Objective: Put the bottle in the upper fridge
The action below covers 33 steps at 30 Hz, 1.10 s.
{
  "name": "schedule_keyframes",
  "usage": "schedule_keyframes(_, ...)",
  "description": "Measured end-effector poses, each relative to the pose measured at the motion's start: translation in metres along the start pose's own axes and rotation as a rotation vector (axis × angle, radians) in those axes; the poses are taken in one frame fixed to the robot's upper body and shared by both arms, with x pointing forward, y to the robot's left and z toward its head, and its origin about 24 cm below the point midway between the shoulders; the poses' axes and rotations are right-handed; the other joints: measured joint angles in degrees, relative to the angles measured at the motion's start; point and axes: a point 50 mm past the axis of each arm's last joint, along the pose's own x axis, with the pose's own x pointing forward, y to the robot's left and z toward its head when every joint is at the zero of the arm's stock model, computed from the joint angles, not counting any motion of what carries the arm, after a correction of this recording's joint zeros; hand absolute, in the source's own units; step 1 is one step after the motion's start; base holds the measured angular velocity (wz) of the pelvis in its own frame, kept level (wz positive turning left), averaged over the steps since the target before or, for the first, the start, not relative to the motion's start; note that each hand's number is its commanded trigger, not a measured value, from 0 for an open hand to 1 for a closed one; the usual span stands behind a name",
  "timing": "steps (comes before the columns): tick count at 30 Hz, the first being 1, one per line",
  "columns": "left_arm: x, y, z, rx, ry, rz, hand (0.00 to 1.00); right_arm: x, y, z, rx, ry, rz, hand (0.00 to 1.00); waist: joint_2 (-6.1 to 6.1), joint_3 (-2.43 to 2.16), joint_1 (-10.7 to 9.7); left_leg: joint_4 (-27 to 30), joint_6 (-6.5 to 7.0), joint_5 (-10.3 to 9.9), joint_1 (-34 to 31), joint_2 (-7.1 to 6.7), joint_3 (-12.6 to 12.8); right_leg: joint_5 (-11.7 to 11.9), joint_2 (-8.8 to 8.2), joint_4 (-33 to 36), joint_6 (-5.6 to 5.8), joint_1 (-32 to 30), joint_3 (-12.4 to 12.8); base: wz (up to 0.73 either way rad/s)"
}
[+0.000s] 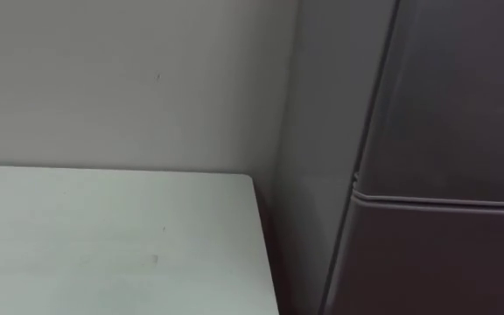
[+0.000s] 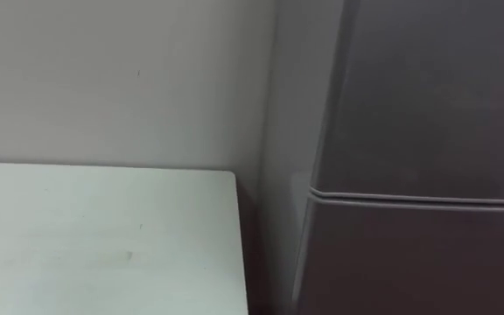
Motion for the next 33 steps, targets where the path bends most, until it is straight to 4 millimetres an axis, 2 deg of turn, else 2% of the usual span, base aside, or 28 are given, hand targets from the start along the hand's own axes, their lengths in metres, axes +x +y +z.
schedule_keyframes(3, 0.000, 0.000, 0.003, -0.012, -0.013, 0.001, 0.00, -0.004, -0.019, -0.023, -0.034, 0.070, -0.053, 0.00, 0.41, -0.15, 0.4, -0.4, 0.01, 0.0, 0.2, -0.01, 0.0, 0.0, 0.31, 0.0, 0.00, 0.3, 0.8, 0.00)
schedule_keyframes(6, 0.000, 0.000, 0.002, -0.020, -0.012, 0.002, 0.00, -0.006, -0.039, -0.044, -0.112, 0.120, -0.089, 0.00, 1.23, -0.59, 0.3, -0.7, 0.03, 0.0, 0.3, -0.01, -0.1, 0.0, 0.48, -0.3, 0.00, 0.4, 1.5, 0.00)
schedule_keyframes(9, -0.001, 0.000, -0.001, -0.022, -0.004, 0.004, 0.00, -0.015, -0.069, -0.079, -0.243, 0.221, -0.134, 0.00, 1.79, -0.56, 0.5, -1.1, -0.07, 0.0, 1.1, -0.02, 0.0, -0.1, 0.75, -0.8, 0.16, 1.2, 2.3, -0.03)
schedule_keyframes(12, -0.001, -0.001, -0.002, -0.024, -0.002, 0.002, 0.00, -0.026, -0.080, -0.098, -0.300, 0.284, -0.131, 0.00, 2.15, -0.49, 0.3, -1.1, -0.16, -0.1, 1.1, -0.02, 0.1, -0.2, 0.78, -0.9, 0.23, 1.1, 2.5, -0.03)
schedule_keyframes(14, 0.000, -0.006, -0.002, -0.011, 0.009, -0.010, 0.00, -0.033, -0.097, -0.118, -0.416, 0.341, -0.121, 0.00, 2.70, -0.49, 0.4, -1.0, -0.19, -0.1, 1.2, -0.02, 0.1, -0.2, 0.77, -0.9, 0.23, 1.2, 2.5, 0.00)
schedule_keyframes(16, -0.001, -0.010, -0.001, -0.016, 0.007, -0.020, 0.00, -0.040, -0.104, -0.129, -0.464, 0.384, -0.103, 0.00, 3.21, -0.46, 0.4, -1.0, -0.22, -0.1, 1.2, -0.03, 0.1, -0.2, 0.78, -0.8, 0.23, 1.2, 2.6, 0.00)
schedule_keyframes(19, -0.003, -0.015, -0.002, -0.024, 0.012, -0.035, 0.00, -0.046, -0.109, -0.139, -0.502, 0.423, -0.060, 0.00, 4.06, -0.42, 0.3, -1.0, -0.22, -0.1, 1.2, -0.05, 0.1, -0.2, 0.75, -0.7, 0.22, 1.1, 2.6, 0.00)
schedule_keyframes(21, -0.003, -0.015, -0.001, -0.023, 0.010, -0.038, 0.00, -0.050, -0.110, -0.145, -0.579, 0.427, 0.011, 0.00, 4.09, -0.41, 0.7, -0.9, -0.25, -0.1, 1.1, -0.05, 0.1, -0.3, 0.77, -0.6, 0.19, 1.0, 2.5, 0.00)
schedule_keyframes(25, -0.004, -0.020, -0.001, -0.016, 0.007, -0.059, 0.00, -0.060, -0.100, -0.157, -0.753, 0.418, 0.260, 0.00, 4.08, -0.37, 0.8, -1.0, -0.37, -0.1, 1.1, -0.04, 0.0, -0.4, 0.85, -0.9, 0.17, 1.2, 2.4, 0.00)
schedule_keyframes(33, -0.004, -0.030, 0.010, 0.018, -0.029, -0.102, 0.00, -0.085, -0.101, -0.184, -0.994, 0.541, 0.602, 0.00, 3.93, -0.17, 3.8, -1.0, -0.37, -0.1, 1.0, -0.03, -0.2, -0.4, 0.82, -1.0, 0.18, 1.2, 2.1, 0.02)
